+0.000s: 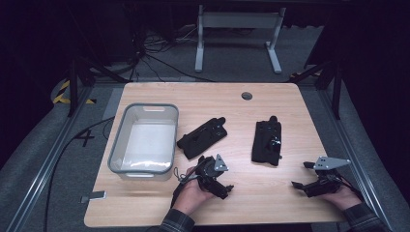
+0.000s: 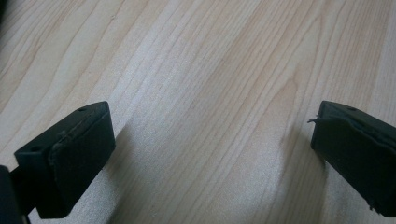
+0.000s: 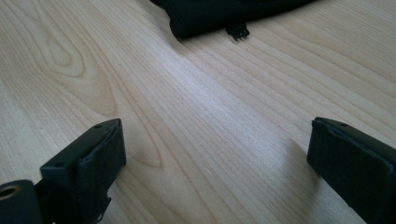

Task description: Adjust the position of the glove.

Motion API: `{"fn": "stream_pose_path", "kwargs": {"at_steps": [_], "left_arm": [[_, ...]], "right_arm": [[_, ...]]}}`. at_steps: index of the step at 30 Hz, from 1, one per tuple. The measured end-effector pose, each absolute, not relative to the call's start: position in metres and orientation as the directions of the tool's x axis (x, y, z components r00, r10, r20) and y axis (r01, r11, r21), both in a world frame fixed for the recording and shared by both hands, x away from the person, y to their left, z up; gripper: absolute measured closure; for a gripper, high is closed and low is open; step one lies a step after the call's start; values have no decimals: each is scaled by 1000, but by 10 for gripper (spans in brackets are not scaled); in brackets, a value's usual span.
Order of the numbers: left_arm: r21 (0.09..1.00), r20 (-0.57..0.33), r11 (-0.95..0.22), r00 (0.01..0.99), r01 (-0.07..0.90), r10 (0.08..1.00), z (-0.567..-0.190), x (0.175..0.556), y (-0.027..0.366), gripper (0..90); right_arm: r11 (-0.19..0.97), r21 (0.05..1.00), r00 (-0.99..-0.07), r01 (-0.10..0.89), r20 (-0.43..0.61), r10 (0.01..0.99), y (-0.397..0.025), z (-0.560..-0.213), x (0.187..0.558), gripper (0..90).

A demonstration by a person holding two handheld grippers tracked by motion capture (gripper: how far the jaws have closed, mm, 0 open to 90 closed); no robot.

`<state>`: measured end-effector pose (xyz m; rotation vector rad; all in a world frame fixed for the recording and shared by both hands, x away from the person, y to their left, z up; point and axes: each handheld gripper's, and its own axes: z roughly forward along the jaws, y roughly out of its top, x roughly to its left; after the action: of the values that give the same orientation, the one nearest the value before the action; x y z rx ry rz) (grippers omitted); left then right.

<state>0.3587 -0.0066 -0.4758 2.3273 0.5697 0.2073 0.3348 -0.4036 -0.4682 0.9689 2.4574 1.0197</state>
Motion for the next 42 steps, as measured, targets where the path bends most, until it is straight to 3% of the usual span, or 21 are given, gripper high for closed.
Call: {"fn": "stream_pose_path", "kwargs": {"at_steps": [6, 9, 15, 18, 19, 22, 24, 33, 42], "left_arm": [[687, -17, -638, 885, 348, 465, -476, 358, -7, 0], [687, -17, -637, 885, 349, 466, -476, 358, -7, 0], [687, -16, -636, 883, 351, 469, -476, 358, -7, 0], [688, -18, -635, 883, 352, 470, -476, 358, -7, 0], [687, -16, -636, 883, 351, 469, -476, 358, -7, 0], [687, -17, -636, 883, 351, 469, -476, 358, -7, 0], [687, -17, -637, 883, 351, 468, -476, 358, -7, 0], [687, -17, -637, 883, 351, 468, -476, 358, -7, 0], [687, -17, -636, 883, 351, 469, -476, 358, -7, 0]], "right_arm": [[527, 713, -735, 462, -25, 678, -404, -468, 336, 67], [538, 714, -748, 449, -30, 663, -404, -465, 336, 169], [540, 715, -750, 443, -34, 661, -402, -459, 335, 275], [535, 724, -754, 436, -31, 656, -400, -455, 335, 354], [529, 728, -757, 436, -21, 653, -399, -453, 336, 420], [531, 730, -764, 431, -17, 645, -397, -451, 338, 481], [541, 724, -777, 427, -12, 629, -394, -448, 342, 591], [554, 722, -802, 415, 2, 597, -379, -442, 352, 830], [546, 724, -806, 422, 23, 592, -370, -438, 366, 895]]}}
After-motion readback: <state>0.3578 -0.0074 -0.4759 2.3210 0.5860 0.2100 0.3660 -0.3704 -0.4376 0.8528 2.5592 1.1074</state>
